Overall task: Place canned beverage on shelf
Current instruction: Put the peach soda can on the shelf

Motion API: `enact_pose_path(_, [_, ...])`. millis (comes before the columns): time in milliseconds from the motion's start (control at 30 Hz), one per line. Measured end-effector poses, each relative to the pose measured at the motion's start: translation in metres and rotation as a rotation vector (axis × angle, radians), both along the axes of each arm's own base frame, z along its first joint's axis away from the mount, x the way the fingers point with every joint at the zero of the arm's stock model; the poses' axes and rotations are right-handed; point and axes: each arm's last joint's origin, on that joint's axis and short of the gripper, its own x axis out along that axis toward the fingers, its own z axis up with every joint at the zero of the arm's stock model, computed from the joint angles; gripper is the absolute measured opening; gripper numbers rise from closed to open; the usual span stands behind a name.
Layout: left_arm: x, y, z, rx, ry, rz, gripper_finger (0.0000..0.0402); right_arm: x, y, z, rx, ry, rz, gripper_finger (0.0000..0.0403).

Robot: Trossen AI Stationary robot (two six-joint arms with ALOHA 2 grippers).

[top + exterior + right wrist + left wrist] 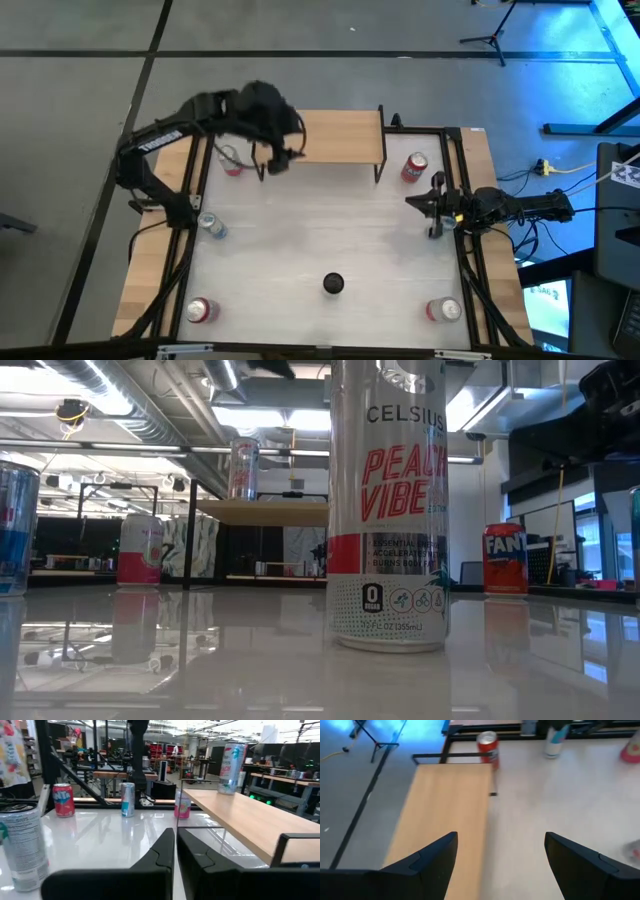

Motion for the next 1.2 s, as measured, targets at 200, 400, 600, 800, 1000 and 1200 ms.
enact_pose_path(200, [0.012, -0.056, -0.001, -0.075, -0.020, 0.026, 0.0288, 0.000, 0.001, 0.000, -0.003, -0.003, 0.050, 0.0019])
enact_pose_path(400, [0.025, -0.108, -0.010, -0.113, -0.035, 0.057, 0.0288, 0.000, 0.002, 0.000, -0.003, -0.005, 0.058, 0.0019])
enact_pose_path(600, [0.050, -0.156, -0.035, -0.126, -0.011, 0.063, 0.0288, 0.000, 0.003, 0.001, -0.005, -0.009, 0.096, 0.0019])
enact_pose_path(800, [0.079, -0.202, -0.065, -0.185, -0.025, 0.018, 0.0288, 0.000, 0.006, 0.001, 0.028, -0.013, 0.203, 0.0019])
enact_pose_path(1000, [0.094, -0.240, -0.089, -0.238, -0.061, 0.014, 0.0288, -0.001, 0.009, 0.002, 0.065, -0.019, 0.317, 0.0019])
enact_pose_path(1200, [0.094, -0.270, -0.096, -0.264, -0.119, 0.008, 0.0288, -0.001, 0.011, 0.001, 0.115, -0.003, 0.390, 0.0019])
